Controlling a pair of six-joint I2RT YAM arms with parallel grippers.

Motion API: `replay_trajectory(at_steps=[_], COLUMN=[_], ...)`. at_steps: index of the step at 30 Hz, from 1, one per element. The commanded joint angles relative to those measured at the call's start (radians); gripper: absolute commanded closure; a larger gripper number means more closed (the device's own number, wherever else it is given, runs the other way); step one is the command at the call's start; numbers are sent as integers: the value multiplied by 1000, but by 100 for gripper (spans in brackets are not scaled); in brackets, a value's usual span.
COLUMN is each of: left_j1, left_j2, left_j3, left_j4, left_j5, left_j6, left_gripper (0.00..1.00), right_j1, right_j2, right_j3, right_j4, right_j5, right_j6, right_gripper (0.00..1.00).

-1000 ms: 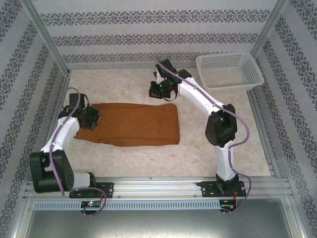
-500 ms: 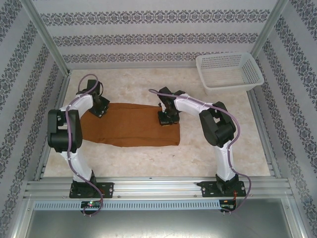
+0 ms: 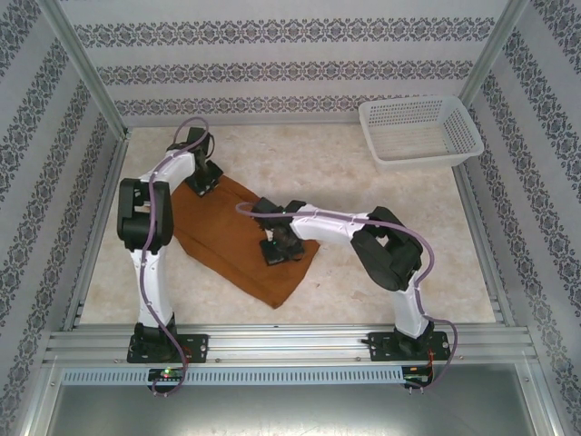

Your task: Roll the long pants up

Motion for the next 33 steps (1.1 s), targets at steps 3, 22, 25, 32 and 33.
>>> replay_trajectory(at_steps=[3,22,25,32,33], left_j1=[-91,-148,-111,71,87], left_j2=[166,284,215,-23,-85], left_j3=[221,799,818,617,489], left_j4=[-102,-126,-134,-299,-241], left_j5=[104,275,270,127,146], left_j6=[19,-4,10,84,84], left_gripper=[100,59,15,100,100], right_j1=[107,107,76,-40,-69], right_j2=[110,48,15,-29,-27], right_j3=[73,287,334,460,477], right_j4=[58,-75,-101,-167,-163], right_j5=[-84,-54,-61,-47,-49], right_j6=[109,11,-19,-126,-147], right_gripper=[100,100,100,100,100])
